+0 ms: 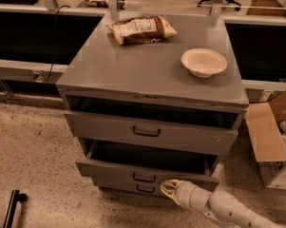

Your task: Close middle drawer

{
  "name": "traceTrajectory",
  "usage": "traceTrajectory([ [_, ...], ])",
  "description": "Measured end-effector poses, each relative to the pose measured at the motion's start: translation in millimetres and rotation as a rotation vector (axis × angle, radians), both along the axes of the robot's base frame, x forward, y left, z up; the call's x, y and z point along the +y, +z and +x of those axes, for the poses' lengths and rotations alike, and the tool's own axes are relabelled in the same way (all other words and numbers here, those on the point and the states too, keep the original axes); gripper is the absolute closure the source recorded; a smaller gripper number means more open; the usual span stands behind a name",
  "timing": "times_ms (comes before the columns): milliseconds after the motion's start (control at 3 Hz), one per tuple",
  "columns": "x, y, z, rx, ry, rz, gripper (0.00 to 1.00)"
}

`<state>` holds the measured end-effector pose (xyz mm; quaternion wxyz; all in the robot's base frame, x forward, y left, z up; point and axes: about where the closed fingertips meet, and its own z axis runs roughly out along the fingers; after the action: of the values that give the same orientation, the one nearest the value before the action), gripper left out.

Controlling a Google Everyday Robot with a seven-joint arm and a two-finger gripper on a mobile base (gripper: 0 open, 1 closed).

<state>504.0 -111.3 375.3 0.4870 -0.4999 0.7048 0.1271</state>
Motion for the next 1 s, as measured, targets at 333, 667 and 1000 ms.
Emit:
traceTrajectory([
  [333,8.7,-8.5,25.3,-0.026,-0.009,0.009,1.00],
  [667,14.4,-15.1,45.1,-0.041,-0.010,0.020,1.00],
  [1000,16.4,-18.6,59.2,-0.049,-0.011,0.030,1.00],
])
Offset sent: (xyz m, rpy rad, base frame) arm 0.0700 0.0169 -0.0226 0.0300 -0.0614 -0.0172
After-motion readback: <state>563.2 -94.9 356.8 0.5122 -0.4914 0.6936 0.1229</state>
